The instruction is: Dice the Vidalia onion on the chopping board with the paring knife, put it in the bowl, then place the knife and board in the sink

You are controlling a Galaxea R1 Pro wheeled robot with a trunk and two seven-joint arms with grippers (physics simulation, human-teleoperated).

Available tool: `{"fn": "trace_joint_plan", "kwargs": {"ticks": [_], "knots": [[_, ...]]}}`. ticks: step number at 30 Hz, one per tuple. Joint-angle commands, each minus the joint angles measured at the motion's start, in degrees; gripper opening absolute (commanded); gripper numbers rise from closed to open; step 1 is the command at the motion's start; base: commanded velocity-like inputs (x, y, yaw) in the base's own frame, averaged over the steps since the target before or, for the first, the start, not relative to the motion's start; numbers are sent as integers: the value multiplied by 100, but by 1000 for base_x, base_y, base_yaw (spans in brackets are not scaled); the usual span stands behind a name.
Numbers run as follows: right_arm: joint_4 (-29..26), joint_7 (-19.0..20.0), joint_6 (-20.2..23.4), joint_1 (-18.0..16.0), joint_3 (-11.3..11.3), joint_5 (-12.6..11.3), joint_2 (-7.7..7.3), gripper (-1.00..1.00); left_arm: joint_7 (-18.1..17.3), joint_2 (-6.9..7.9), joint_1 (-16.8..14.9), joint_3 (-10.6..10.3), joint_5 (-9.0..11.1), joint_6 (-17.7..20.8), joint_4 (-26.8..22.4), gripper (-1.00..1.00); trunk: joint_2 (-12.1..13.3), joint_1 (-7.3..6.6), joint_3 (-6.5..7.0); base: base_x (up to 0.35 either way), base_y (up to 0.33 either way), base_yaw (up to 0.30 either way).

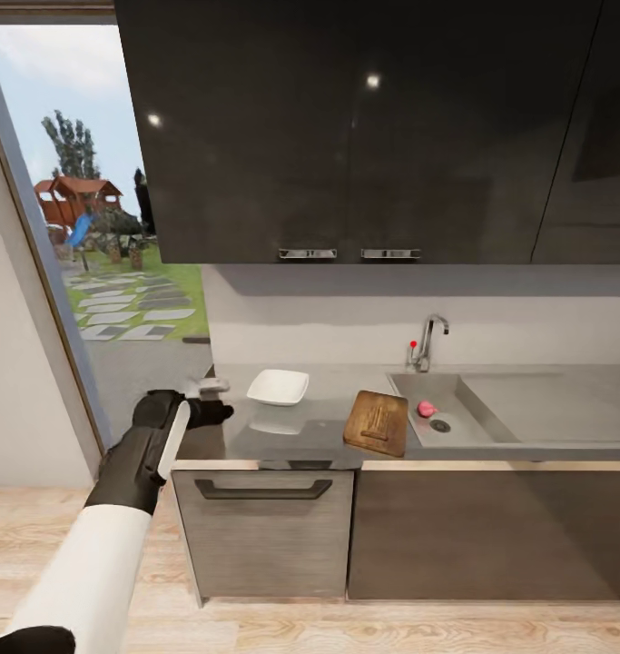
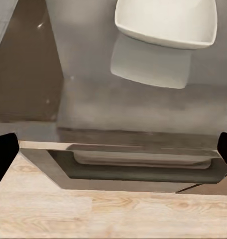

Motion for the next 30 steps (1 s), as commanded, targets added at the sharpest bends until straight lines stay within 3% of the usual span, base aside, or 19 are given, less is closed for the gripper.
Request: {"fn": "trace_joint_plan", "kwargs": {"ticks": [1,11,25,30], "knots": [[4,-18,-17,-1,7,-1,-1,100,129,-7,-125,13,24,19,263,100,-5,2,-3,0,0,0],[0,-18,-17,-1,12,-3,-1,100,309,-160,-326,-18,23,21,1010,100,-5,2,-3,0,0,0],[-5,-18,-17,-1,9,-10,-1,100,309,-75,-333,-136,24,48,386,100,-5,2,-3,0,0,0],[-5,-18,-17,-1,9,-10,-1,100,309,-60,-333,-274,27,49,284,100,-5,2,-3,0,0,0]]}}
